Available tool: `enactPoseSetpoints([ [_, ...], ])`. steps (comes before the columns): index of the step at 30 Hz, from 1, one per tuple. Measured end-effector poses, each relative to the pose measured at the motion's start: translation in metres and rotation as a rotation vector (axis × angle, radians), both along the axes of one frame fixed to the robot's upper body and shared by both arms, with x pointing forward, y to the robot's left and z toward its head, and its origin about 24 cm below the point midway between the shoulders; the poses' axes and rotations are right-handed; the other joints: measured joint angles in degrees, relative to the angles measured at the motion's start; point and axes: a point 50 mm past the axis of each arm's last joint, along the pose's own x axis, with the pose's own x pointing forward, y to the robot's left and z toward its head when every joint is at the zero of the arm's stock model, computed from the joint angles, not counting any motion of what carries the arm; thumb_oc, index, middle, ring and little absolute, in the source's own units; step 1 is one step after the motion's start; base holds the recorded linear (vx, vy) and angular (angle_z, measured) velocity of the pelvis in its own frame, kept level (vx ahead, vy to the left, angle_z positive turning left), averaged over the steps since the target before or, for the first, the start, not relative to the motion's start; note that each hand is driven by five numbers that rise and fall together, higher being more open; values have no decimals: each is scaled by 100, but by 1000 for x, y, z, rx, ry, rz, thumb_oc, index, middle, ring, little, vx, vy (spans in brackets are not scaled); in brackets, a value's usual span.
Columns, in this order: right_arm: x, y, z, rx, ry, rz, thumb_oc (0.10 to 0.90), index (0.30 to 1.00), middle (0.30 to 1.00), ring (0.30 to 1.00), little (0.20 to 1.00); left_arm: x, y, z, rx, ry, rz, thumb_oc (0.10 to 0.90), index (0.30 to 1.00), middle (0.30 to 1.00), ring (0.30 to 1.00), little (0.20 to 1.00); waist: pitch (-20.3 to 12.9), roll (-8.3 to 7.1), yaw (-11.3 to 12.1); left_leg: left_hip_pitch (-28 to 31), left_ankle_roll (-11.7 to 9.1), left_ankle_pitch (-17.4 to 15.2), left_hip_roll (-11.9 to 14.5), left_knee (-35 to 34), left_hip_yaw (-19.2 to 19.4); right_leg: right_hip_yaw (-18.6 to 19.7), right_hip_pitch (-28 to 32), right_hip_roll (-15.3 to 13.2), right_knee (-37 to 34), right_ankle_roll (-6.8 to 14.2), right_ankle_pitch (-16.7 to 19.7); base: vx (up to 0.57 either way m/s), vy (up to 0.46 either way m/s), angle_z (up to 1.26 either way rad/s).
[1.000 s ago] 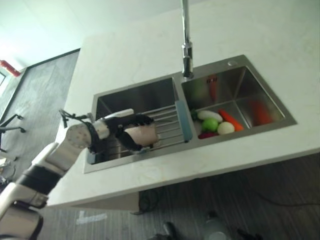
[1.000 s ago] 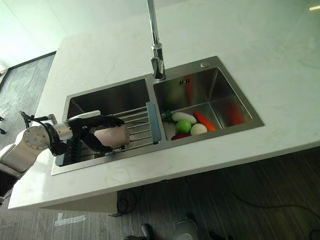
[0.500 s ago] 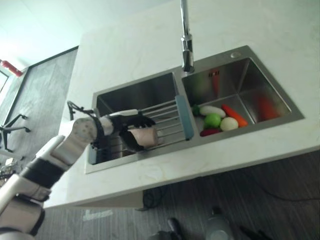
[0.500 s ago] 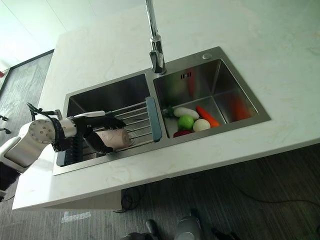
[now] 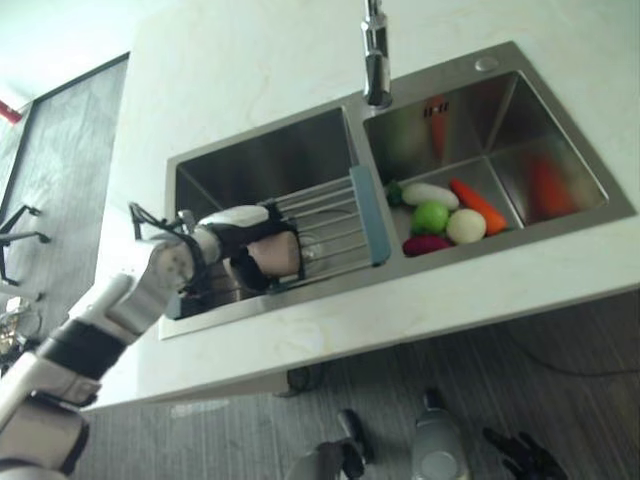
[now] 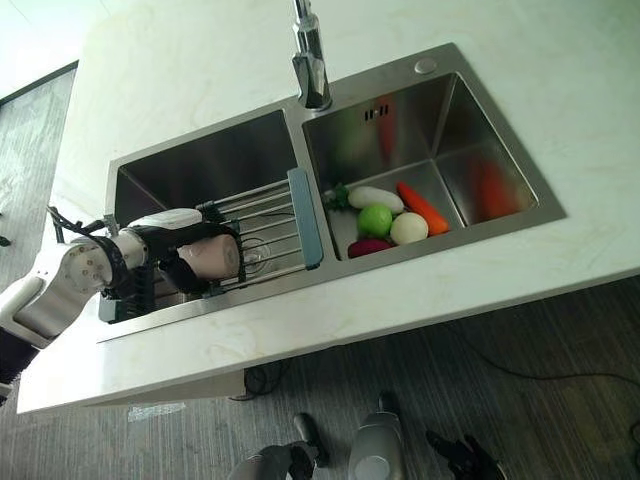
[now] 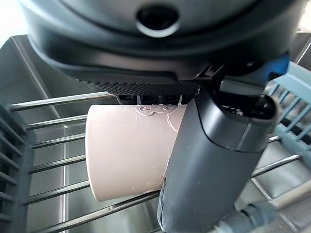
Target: Place the dishes in the dishwasher.
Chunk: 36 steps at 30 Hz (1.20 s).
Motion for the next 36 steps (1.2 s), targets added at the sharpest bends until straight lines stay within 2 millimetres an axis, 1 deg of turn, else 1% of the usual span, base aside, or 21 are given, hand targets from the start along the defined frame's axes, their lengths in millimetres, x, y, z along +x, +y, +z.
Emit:
enactPoseSetpoints([
  [1,2,0,1,-2,-4,2,800,900,900,900,900,0,1,4,-11,-17,2,800,900,900,900,900,96,-3,4,-1,14,9,-1,7,-1,0,-3,-5,15,0,3,-72,15,2],
  [2,4,0,1,-2,-7,3,800,900,900,900,900,0,0,5,-14,-27,2,400,300,300,300,300,129,0,6,-1,21,14,0,7,-1,-1,-7,-6,21,1,4,-66,6,1],
  [7,11,-1,3,-7,-24,7,800,900,900,900,900,1,1,8,-42,-94,19,400,300,300,300,300,165,-5,24,-88,53,55,4,4,0,-5,-130,-8,88,-5,9,-49,-23,0],
  [9,11,-1,3,-6,-23,7,800,900,900,900,900,0,3,8,-123,-90,47,400,300,300,300,300,165,-4,16,-71,53,56,8,2,-1,-22,-87,-6,91,-7,10,0,0,0],
  [12,9,0,2,-4,-15,4,800,900,900,900,900,-1,6,-2,-199,-75,92,400,300,300,300,300,161,-17,12,46,56,58,15,-26,-22,-66,60,-1,82,-16,17,12,-45,6],
  [13,9,2,1,1,-13,5,800,900,900,900,900,-3,6,-14,-214,-59,103,400,300,300,300,300,148,-46,20,214,56,57,20,-57,-59,-123,273,-1,0,-15,16,21,-53,13],
  [14,10,4,0,7,-13,7,800,900,900,900,900,-6,7,-20,-217,-55,105,400,300,300,300,300,83,-78,41,263,53,60,25,-79,-82,-155,340,0,-23,-18,14,38,-82,15],
  [15,9,7,-1,12,-8,10,800,900,900,900,900,-7,8,-23,-221,-62,107,400,300,300,300,300,35,-115,36,290,53,67,23,-86,-94,-176,374,0,-45,-18,14,28,-74,12],
  [17,10,12,-3,19,0,24,800,900,900,900,900,-10,9,-26,-226,-79,103,400,300,300,300,300,-91,-204,118,375,44,75,40,-124,-125,-205,473,-25,-58,-20,-9,6,-89,8],
  [18,7,17,-7,29,17,27,800,900,900,900,900,-13,7,-25,-232,-105,89,400,300,300,300,300,-292,-301,195,406,41,76,49,-129,-152,-240,517,-10,-99,-34,-27,-18,-81,12],
  [20,6,24,-10,45,21,27,800,900,900,900,900,-16,9,-11,-242,-207,57,400,300,300,300,300,-498,-418,284,433,30,83,77,-126,-220,-333,620,8,-141,-38,-28,-25,-111,15],
  [22,4,28,-12,56,36,27,800,900,900,900,900,-20,15,9,-240,-319,43,400,300,300,300,300,-677,-485,379,438,25,86,92,-117,-250,-370,673,22,-156,-52,-20,-32,-110,12],
  [24,-4,30,-16,68,72,15,800,900,900,900,900,-25,26,27,-298,-436,61,400,300,300,300,300,-871,-510,423,437,20,89,98,-108,-327,-445,732,23,-213,-61,-26,-47,-94,16],
  [26,-16,32,-21,81,123,-1,800,900,900,900,900,-31,38,49,-339,-605,91,400,300,300,300,300,-986,-507,559,444,6,96,105,-77,-424,-518,811,43,-234,-76,-26,-45,-93,18],
  [27,-15,33,-21,84,128,4,800,900,900,900,900,-34,42,54,-352,-654,103,400,300,300,300,300,-1038,-498,626,437,-3,105,104,-82,-467,-558,821,47,-217,-87,-34,-69,-104,18],
  [29,-27,33,-24,97,175,-5,800,900,900,900,900,-45,56,57,-380,-757,139,400,300,300,300,300,-1179,-509,706,425,-17,126,113,-78,-506,-574,819,75,-209,-113,-47,-53,-111,10],
  [30,-26,33,-24,99,176,-3,800,900,900,900,900,-48,61,57,-387,-787,158,400,300,300,300,300,-1234,-504,779,414,-26,134,120,-81,-538,-594,821,84,-189,-127,-59,-58,-119,19],
  [31,-31,33,-25,101,193,5,800,900,900,900,900,-51,65,58,-395,-821,179,400,300,300,300,300,-1273,-517,848,406,-38,148,124,-79,-604,-662,844,82,-171,-137,-85,-44,-123,27],
  [32,-33,34,-26,102,202,16,800,900,900,900,900,-56,71,57,-399,-845,199,400,300,300,300,300,-1290,-531,857,410,-47,152,126,-85,-671,-716,887,84,-172,-156,-116,-63,-117,36],
  [34,-36,36,-26,90,229,95,800,900,900,900,900,-66,85,53,-395,-880,263,400,300,300,300,300,-1340,-550,1003,340,-83,181,139,-66,-825,-826,871,89,-68,-191,-200,-49,-130,35],
  [36,-37,38,-27,84,253,169,800,900,900,900,900,-74,97,45,-377,-871,327,400,300,300,300,300,-1419,-551,1178,250,-127,230,164,-74,-925,-908,799,106,32,-255,-247,-76,-125,29],
])
